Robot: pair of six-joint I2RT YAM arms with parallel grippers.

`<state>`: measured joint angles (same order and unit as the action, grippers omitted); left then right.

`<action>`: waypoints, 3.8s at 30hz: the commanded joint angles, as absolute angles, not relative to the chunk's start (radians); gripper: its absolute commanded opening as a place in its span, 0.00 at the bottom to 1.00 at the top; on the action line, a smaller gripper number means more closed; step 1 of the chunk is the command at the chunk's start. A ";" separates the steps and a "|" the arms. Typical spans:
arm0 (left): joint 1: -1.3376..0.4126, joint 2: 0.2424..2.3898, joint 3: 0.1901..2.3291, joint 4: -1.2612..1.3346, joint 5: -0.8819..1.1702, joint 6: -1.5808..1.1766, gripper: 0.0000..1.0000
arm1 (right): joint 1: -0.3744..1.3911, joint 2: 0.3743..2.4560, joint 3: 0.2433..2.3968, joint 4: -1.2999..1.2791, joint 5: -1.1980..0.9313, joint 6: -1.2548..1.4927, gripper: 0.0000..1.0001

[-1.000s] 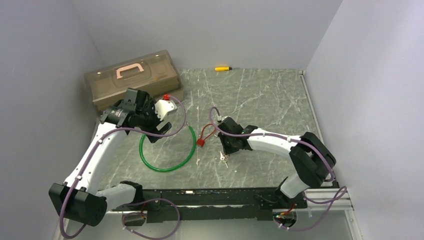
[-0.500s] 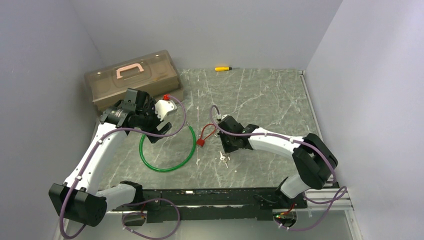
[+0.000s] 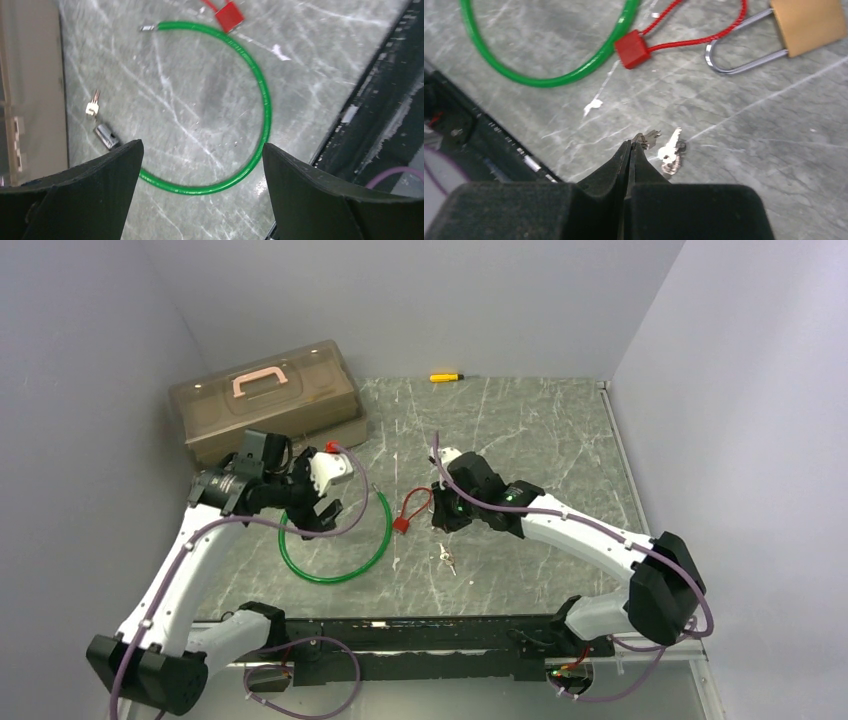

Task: Unlock with the key
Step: Pick up the key from the center of the board.

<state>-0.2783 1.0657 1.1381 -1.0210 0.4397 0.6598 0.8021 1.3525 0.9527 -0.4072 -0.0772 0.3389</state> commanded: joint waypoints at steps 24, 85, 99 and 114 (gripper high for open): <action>-0.545 0.774 0.921 -0.278 0.848 0.441 0.81 | 0.818 1.176 1.203 -0.027 -0.656 0.576 0.00; -0.564 0.816 1.160 -0.626 0.906 0.423 0.00 | 0.836 1.129 1.318 -0.408 -0.456 0.236 0.57; -0.568 0.899 1.247 -0.795 0.872 0.424 0.00 | 0.866 1.223 1.452 -0.479 -0.653 0.081 0.58; -0.570 0.934 1.270 -0.809 0.876 0.390 0.00 | 0.919 1.283 1.511 -0.531 -0.628 0.027 0.34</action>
<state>-0.5663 0.9356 1.2293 -0.8131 0.8665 0.4191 0.9058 1.3010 1.4876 -0.5411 -0.6121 0.0521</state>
